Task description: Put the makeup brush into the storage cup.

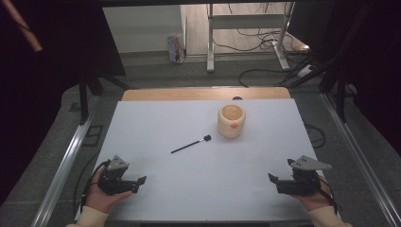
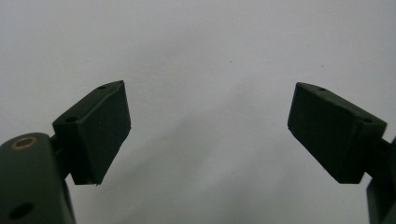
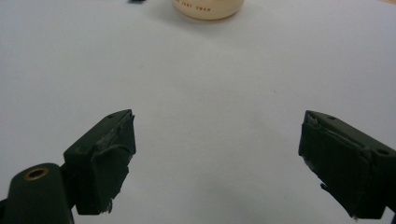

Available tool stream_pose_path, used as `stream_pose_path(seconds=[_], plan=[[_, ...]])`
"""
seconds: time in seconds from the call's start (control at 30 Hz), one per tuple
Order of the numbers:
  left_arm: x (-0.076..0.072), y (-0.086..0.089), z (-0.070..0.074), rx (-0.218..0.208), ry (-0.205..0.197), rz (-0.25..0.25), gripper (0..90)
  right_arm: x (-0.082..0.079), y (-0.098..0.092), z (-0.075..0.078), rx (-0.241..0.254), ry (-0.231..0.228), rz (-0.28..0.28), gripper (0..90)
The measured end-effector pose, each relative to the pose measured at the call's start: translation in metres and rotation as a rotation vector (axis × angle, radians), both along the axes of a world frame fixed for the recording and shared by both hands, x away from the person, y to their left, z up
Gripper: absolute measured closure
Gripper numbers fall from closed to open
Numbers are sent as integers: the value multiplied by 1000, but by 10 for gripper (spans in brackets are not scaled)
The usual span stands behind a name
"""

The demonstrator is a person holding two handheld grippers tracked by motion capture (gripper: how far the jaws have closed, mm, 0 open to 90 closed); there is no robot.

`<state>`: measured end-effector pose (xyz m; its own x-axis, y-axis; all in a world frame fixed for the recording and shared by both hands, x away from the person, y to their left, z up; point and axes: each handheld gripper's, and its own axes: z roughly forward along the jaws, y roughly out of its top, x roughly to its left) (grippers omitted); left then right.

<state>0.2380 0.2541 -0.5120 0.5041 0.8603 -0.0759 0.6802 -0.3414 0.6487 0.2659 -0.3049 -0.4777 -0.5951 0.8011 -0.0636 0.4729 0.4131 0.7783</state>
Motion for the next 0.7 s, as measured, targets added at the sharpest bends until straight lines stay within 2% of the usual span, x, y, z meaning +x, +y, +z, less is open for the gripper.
stream_pose_path(seconds=[0.7], plan=[[0, -1, 0, 3, -2, -7, 141, 1, 1, -2, 14, 30, 21, 111]])
